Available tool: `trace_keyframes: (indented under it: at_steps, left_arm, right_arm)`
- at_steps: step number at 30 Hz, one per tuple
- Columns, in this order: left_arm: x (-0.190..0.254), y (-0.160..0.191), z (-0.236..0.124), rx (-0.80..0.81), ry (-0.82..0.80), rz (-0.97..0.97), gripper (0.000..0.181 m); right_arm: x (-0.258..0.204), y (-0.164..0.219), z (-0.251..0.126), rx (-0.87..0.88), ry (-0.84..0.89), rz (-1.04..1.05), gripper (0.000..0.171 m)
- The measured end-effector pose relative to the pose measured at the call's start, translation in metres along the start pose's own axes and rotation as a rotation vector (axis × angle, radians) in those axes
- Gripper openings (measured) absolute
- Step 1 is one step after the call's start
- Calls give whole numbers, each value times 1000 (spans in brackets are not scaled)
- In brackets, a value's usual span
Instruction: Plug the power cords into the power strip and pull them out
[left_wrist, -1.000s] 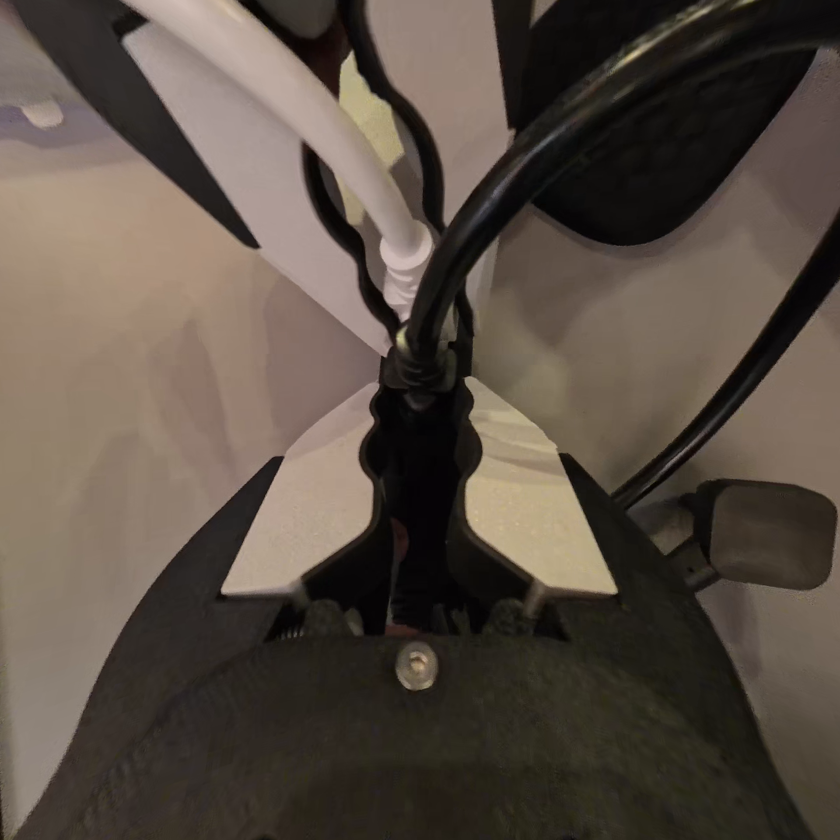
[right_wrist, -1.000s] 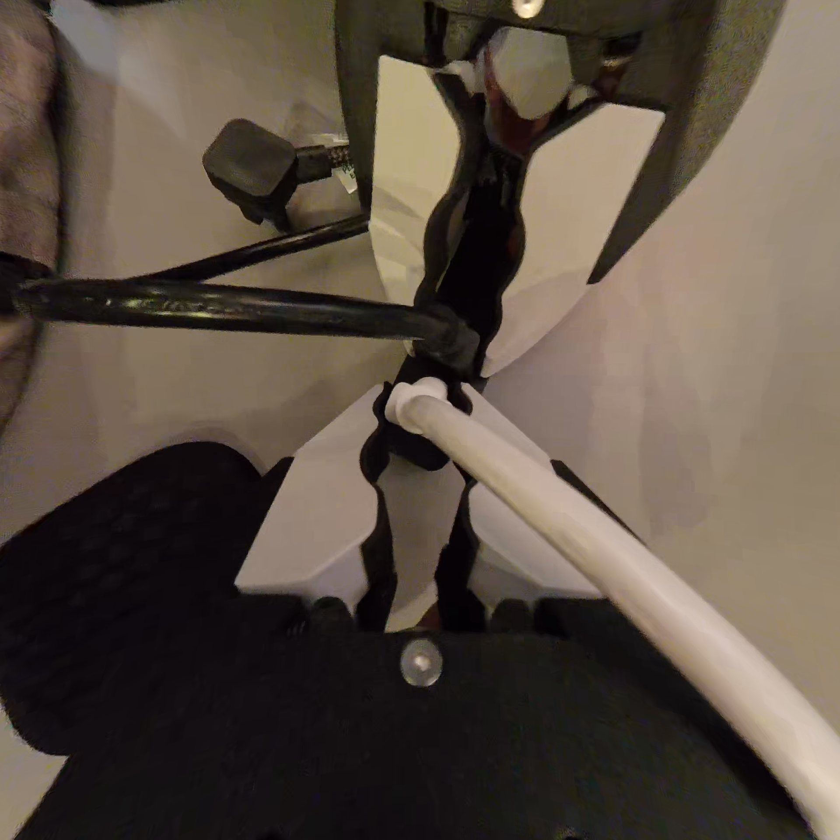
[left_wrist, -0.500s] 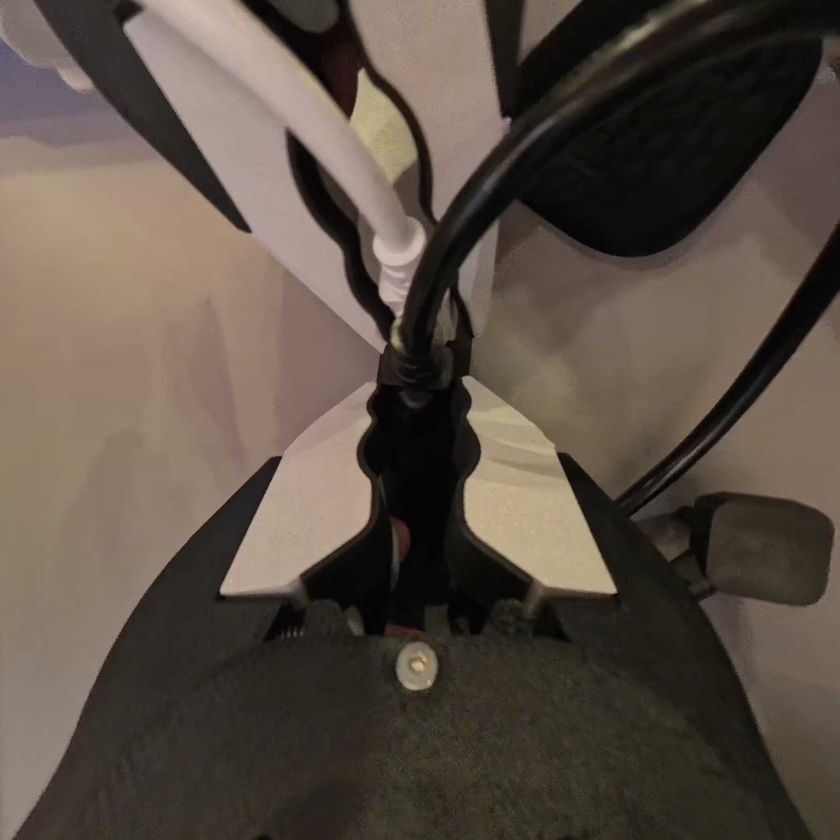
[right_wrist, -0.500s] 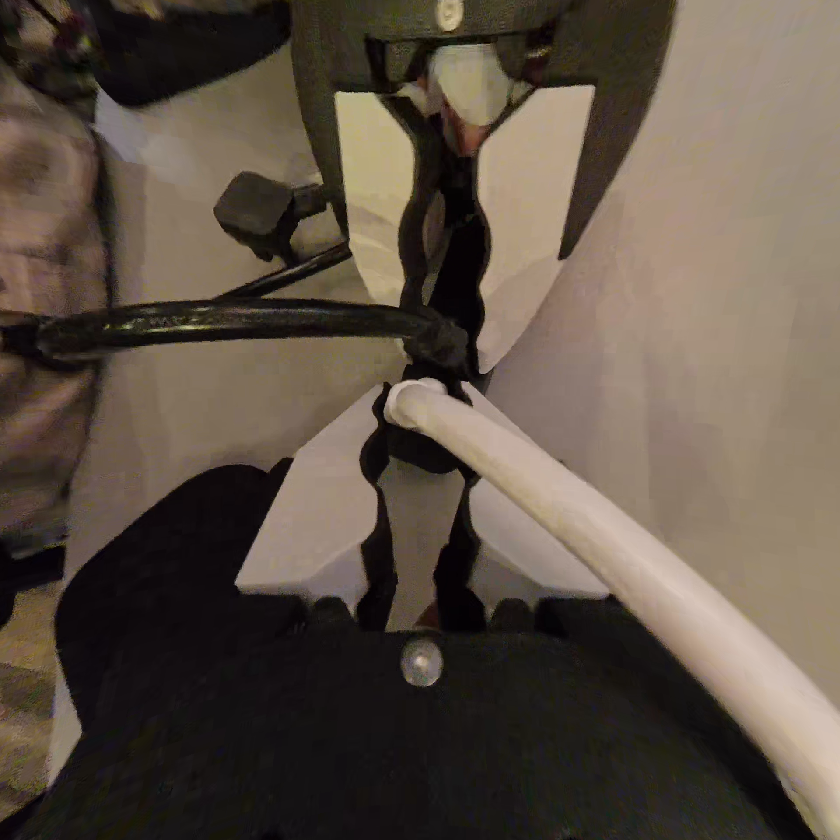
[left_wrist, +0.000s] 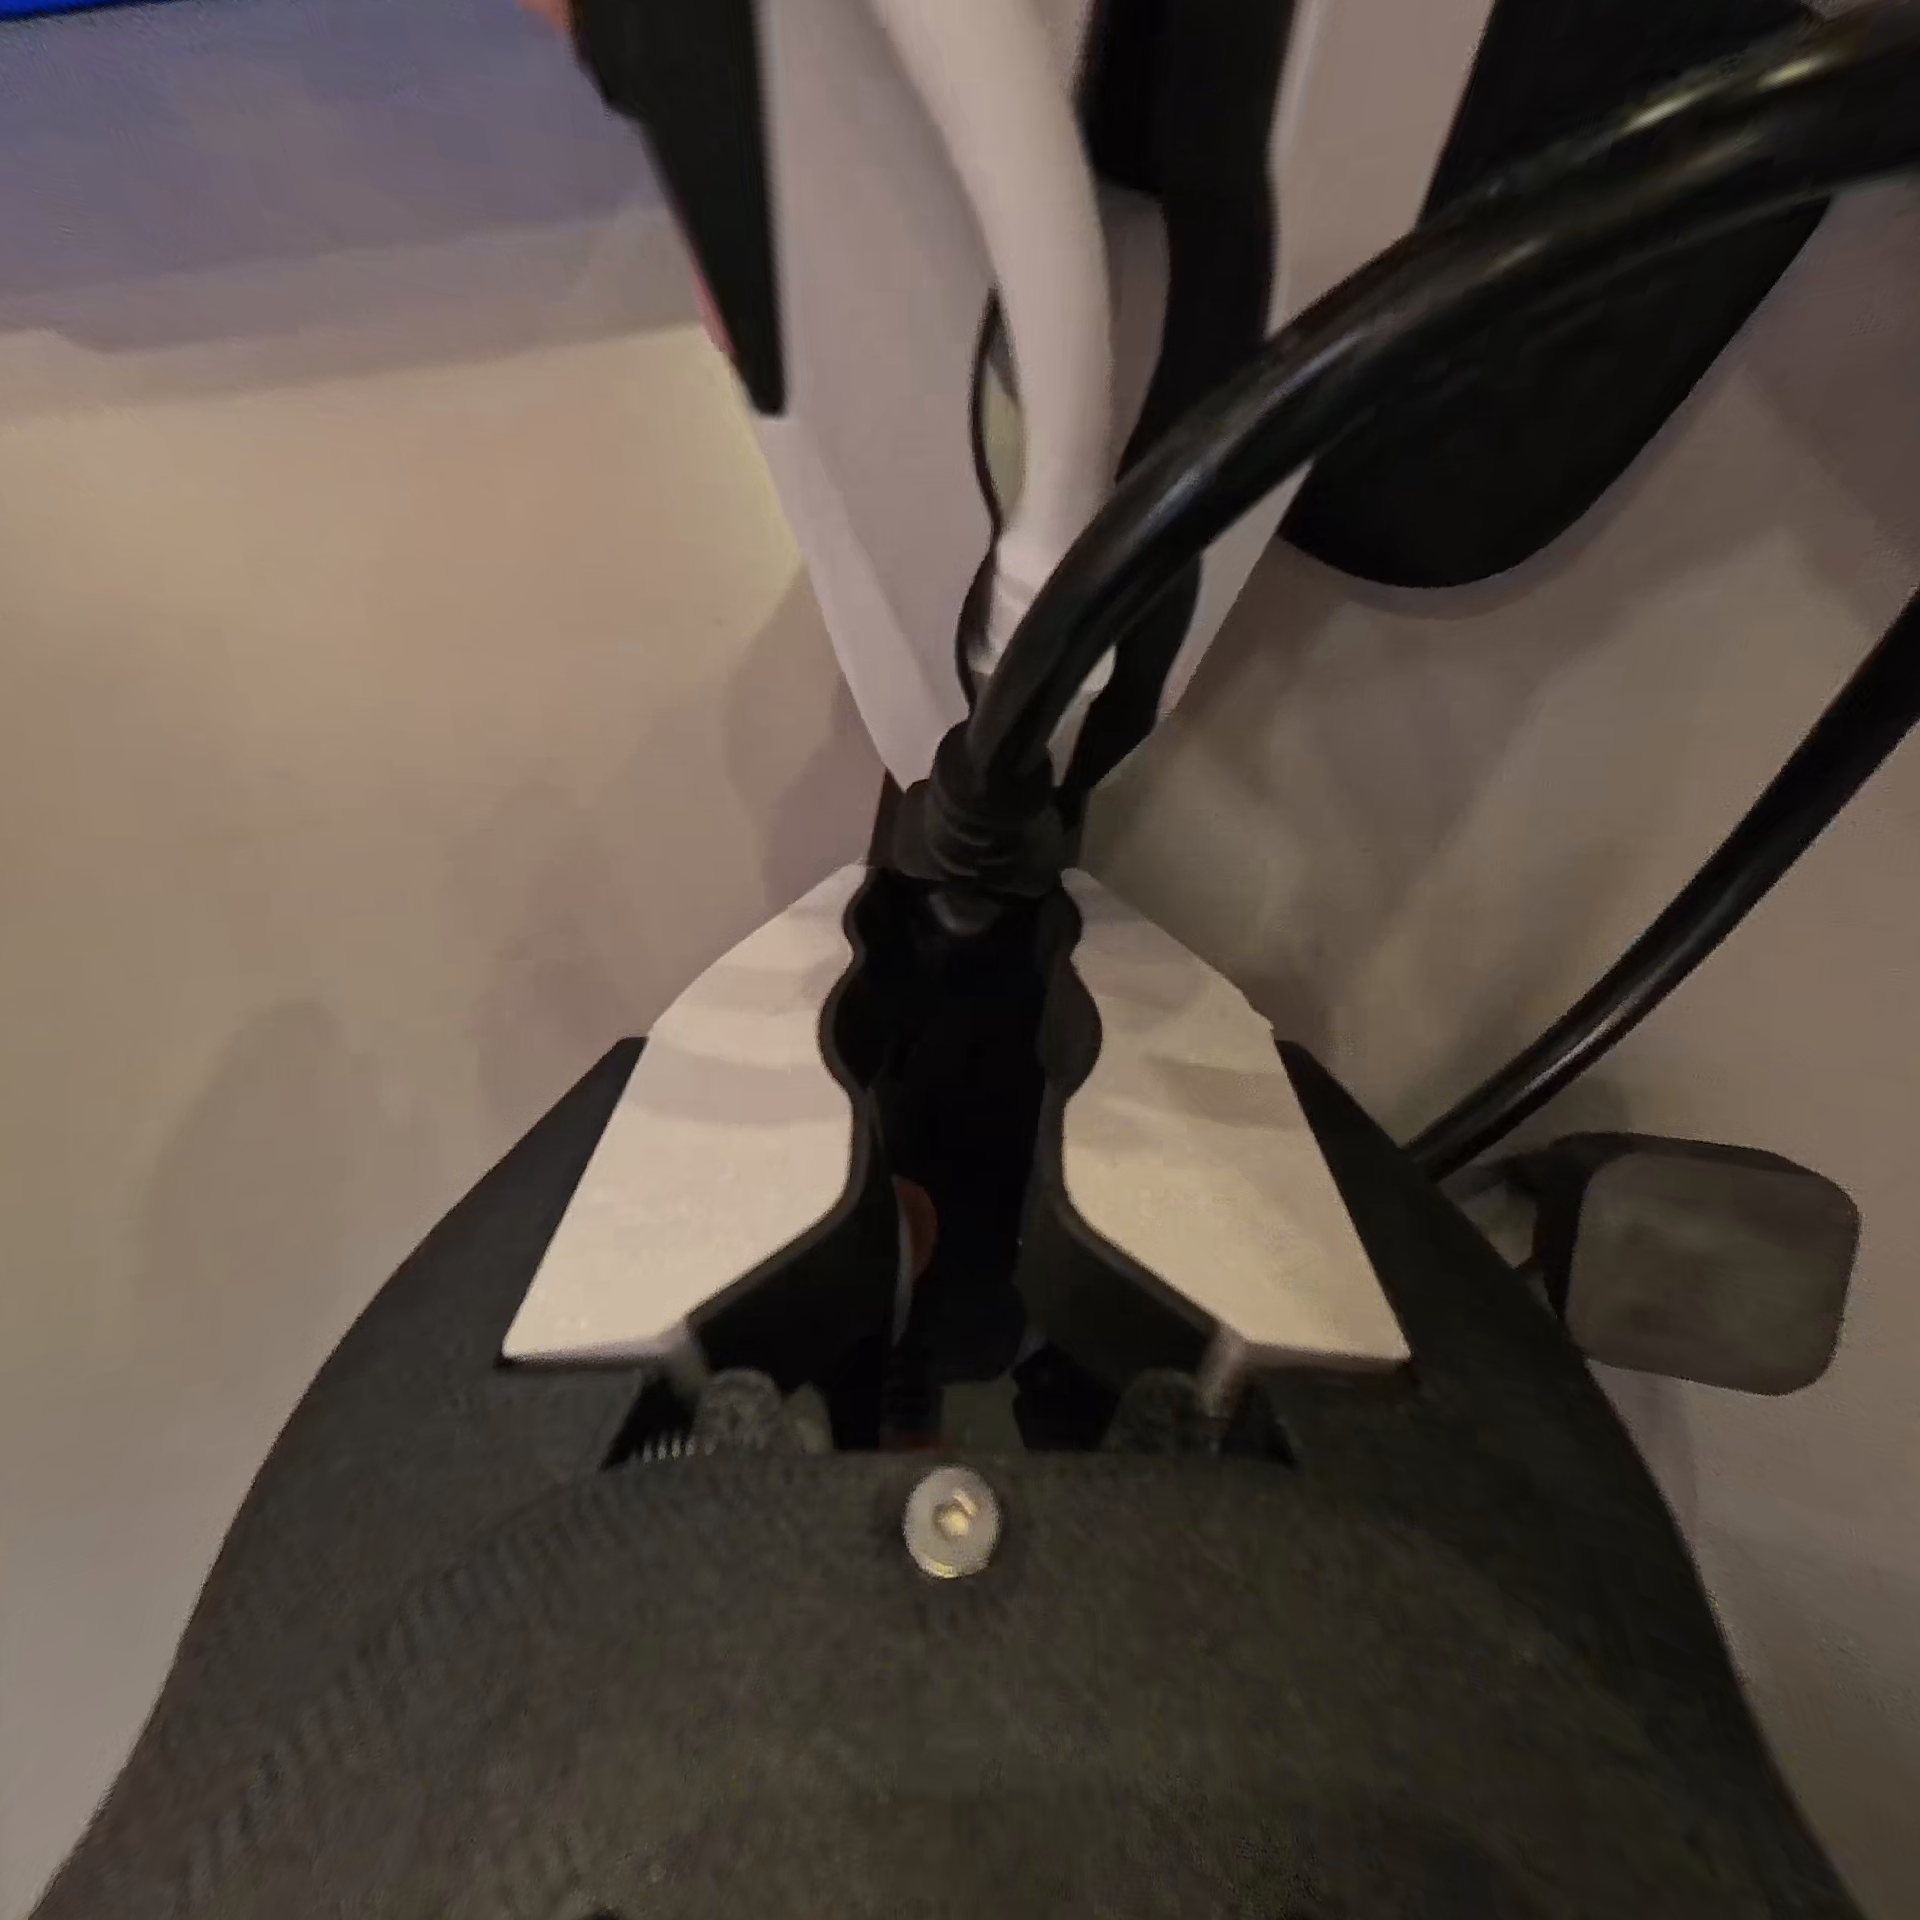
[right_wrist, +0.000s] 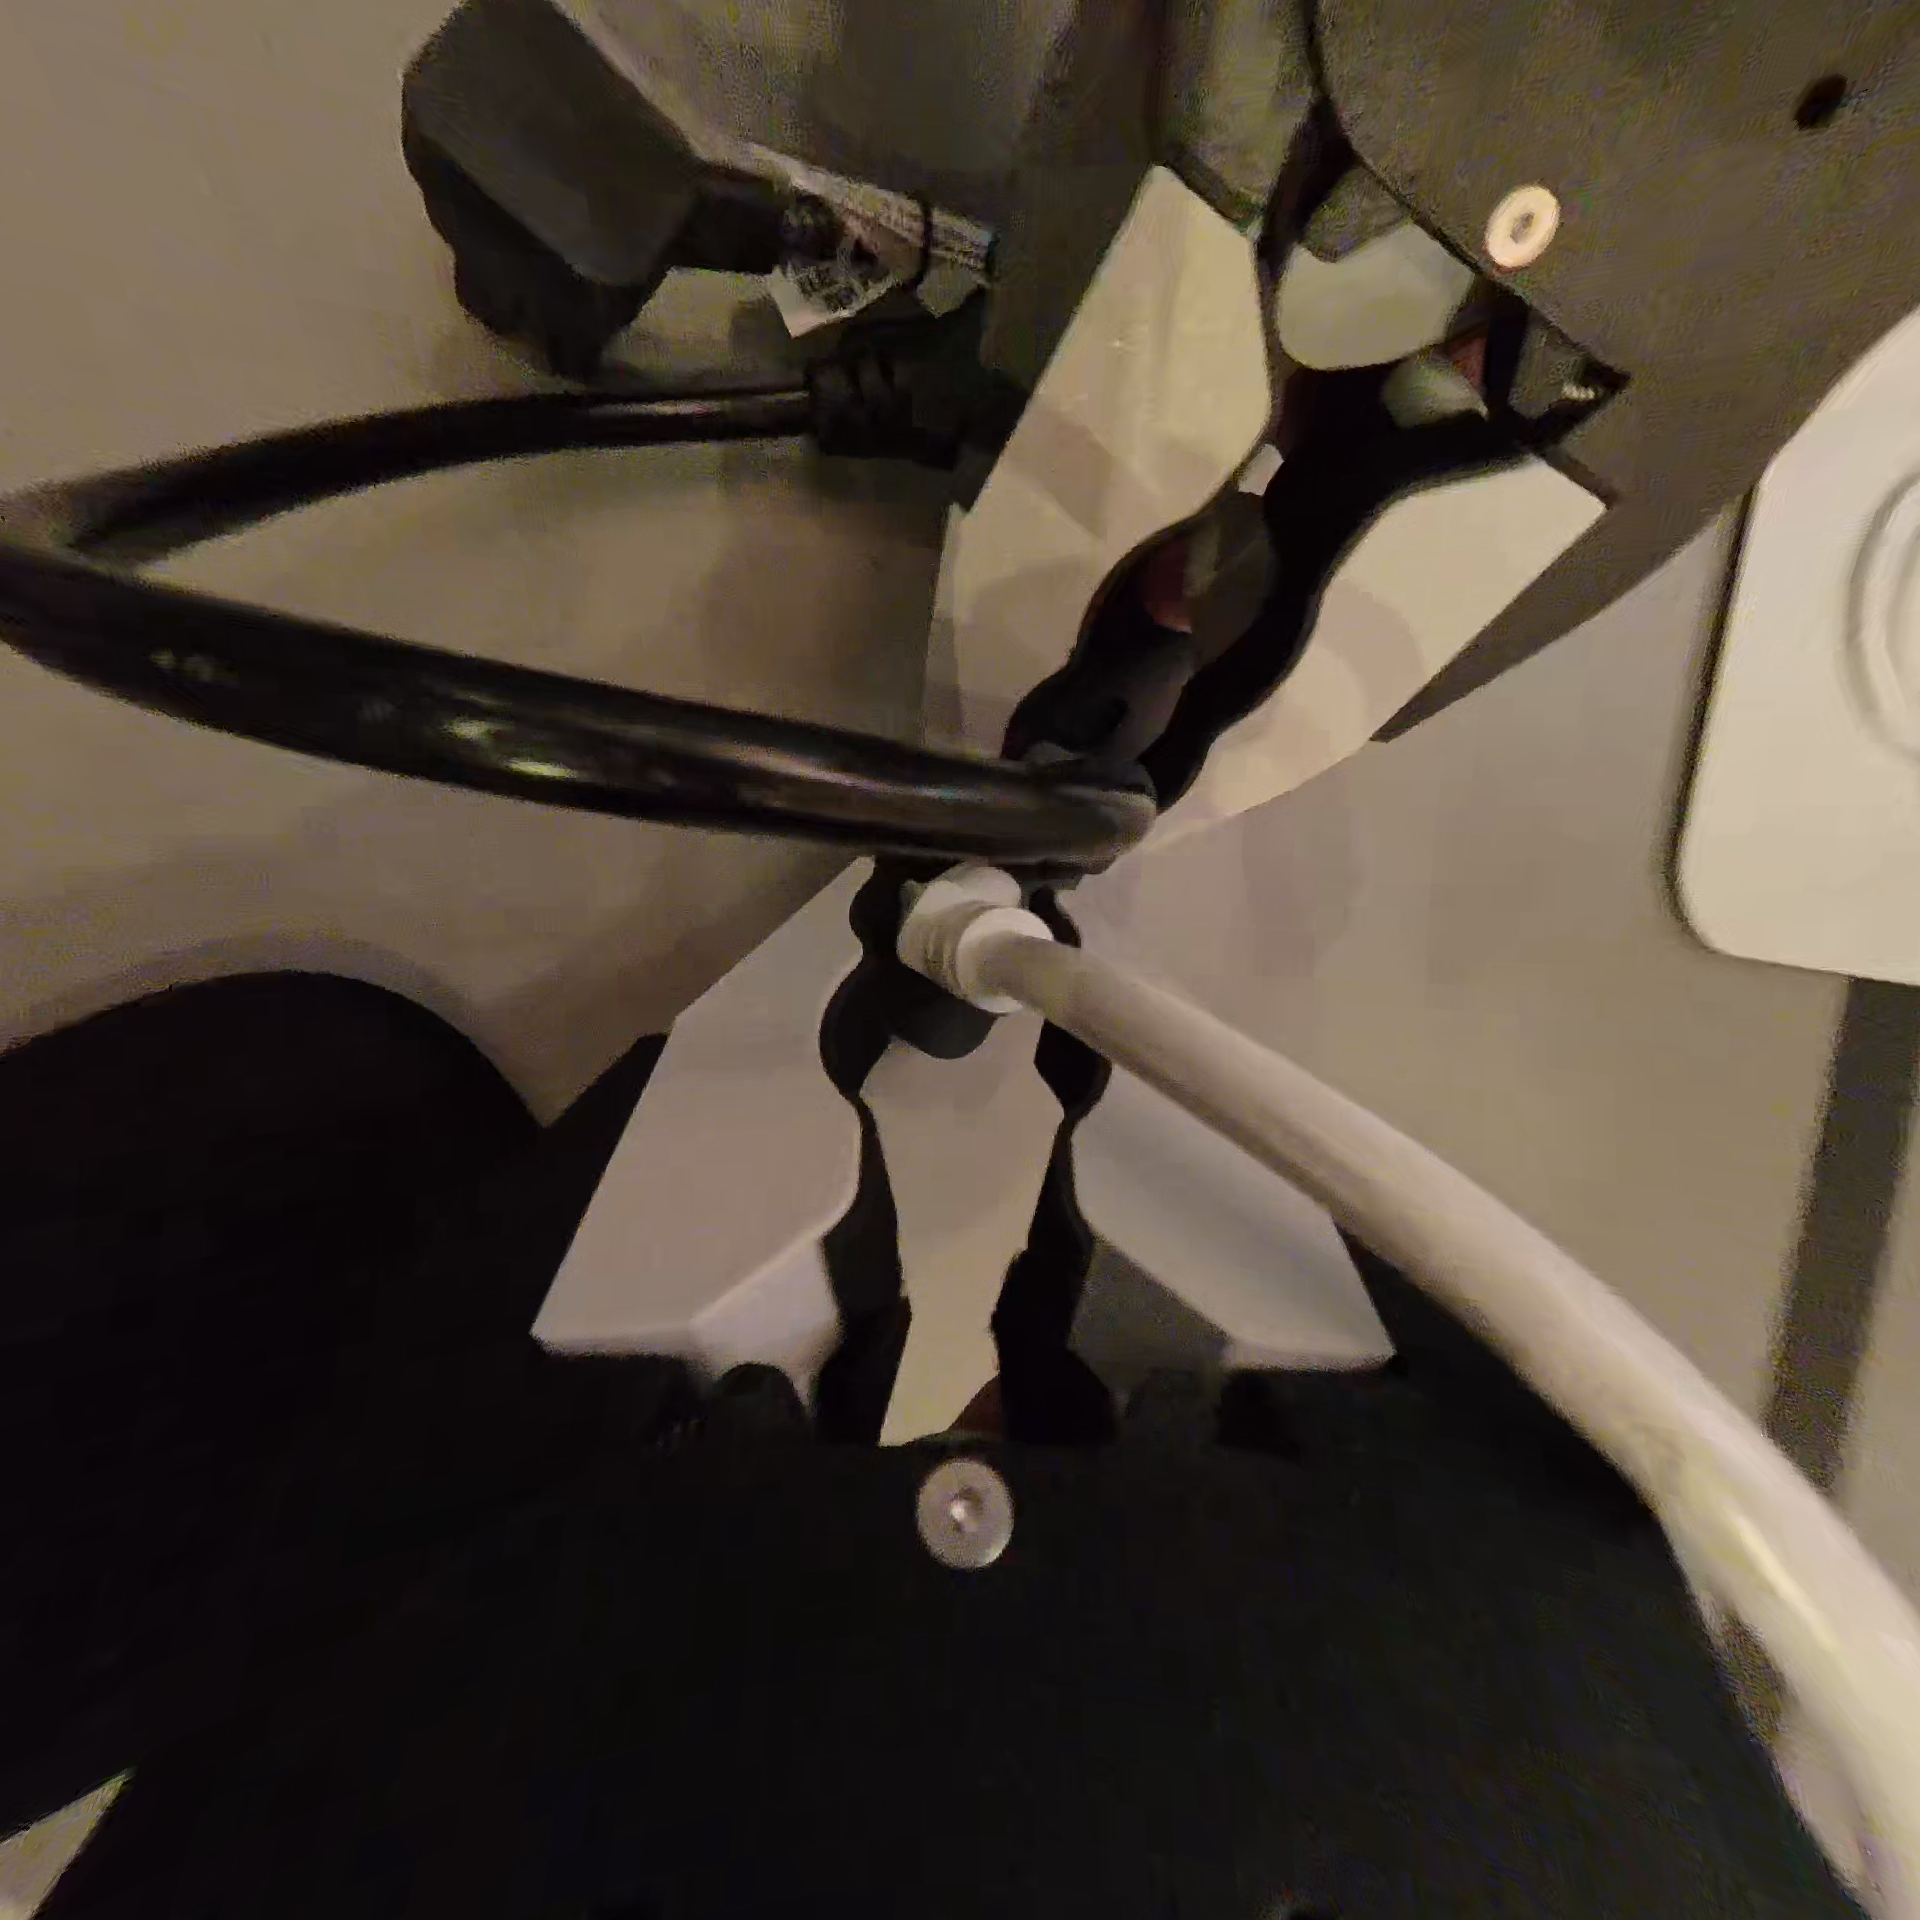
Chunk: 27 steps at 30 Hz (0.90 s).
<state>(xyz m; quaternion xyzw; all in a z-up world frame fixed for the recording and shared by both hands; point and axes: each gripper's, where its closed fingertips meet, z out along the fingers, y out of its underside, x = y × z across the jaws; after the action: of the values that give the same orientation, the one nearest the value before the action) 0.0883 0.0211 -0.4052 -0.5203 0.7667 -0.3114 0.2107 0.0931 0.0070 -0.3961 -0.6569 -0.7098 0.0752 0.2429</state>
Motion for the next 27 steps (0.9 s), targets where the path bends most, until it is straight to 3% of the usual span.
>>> trace_keyframes:
  at_steps: [2, 6, 15, 18, 21, 23, 27]
  left_arm:
    - [0, 0, 0, -7, 2, -5, 28]
    - [-4, -1, 1, -2, -11, -15, 27]
    - [1, -2, 1, -1, 8, -8, 28]
    - [-1, -1, 2, -5, 3, -12, 28]
    - [-2, -1, 2, -5, -5, -11, 28]
    - [-2, -1, 2, -14, -8, -7, 28]
    - [-1, -1, 2, -18, -11, -6, 28]
  right_arm:
    - [1, -2, 0, 111, -164, 218, 20]
    - [8, -1, -2, 211, -322, 383, 21]
    - [-3, 0, -1, -42, 66, -47, 23]
    - [-1, -2, -1, 78, -92, 184, 21]
    - [30, -19, -37, 357, -269, 481, 19]
    - [24, 6, -22, 199, -267, 419, 21]
    - [6, 2, -18, 185, -267, 337, 21]
